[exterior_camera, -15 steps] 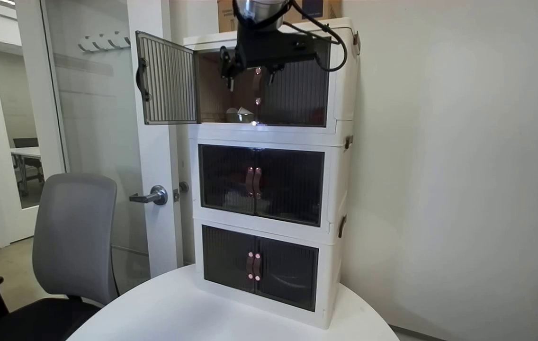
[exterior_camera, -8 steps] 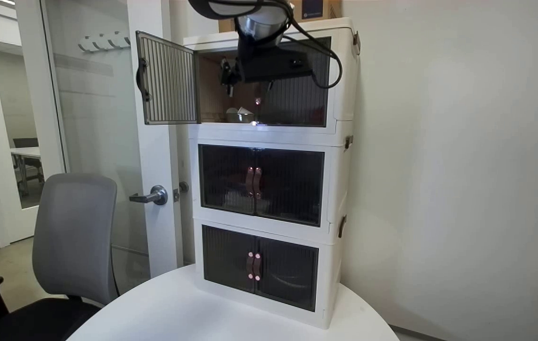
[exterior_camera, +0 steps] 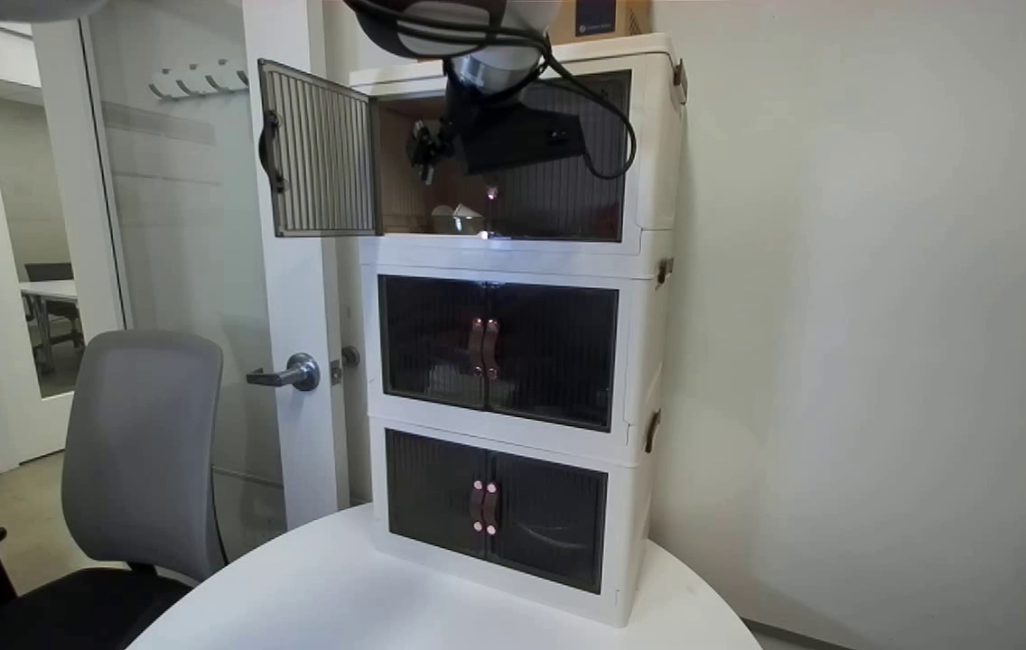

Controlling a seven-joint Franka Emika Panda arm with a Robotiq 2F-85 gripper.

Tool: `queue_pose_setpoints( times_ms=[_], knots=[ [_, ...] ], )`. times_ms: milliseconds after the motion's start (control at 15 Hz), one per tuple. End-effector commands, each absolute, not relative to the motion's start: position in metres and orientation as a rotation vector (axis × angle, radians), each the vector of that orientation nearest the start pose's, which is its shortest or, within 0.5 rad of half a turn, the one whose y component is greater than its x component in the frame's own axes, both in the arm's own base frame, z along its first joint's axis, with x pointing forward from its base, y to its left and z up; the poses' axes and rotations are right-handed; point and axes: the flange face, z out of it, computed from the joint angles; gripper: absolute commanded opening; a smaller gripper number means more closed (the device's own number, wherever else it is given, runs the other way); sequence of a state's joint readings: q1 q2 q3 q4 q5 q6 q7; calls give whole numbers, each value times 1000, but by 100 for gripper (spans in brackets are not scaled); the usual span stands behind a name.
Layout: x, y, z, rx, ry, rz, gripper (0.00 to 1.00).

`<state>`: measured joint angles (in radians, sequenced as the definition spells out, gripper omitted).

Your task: Open the doors of the top compartment of the cabinet.

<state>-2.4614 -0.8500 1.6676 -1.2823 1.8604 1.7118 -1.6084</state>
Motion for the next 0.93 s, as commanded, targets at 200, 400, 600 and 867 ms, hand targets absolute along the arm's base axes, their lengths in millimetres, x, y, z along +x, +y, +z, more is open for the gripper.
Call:
queue_pose_setpoints(
  times_ms=[200, 400, 600, 867],
  knots=[
    [719, -72, 591, -2206, -1255, -1458, 100],
    [719, -68, 589, -2204, -1252, -1423, 100],
    [718, -72, 591, -2228, -1228, -1427, 100],
    [718, -72, 591, -2228, -1228, -1427, 100]
  ],
)
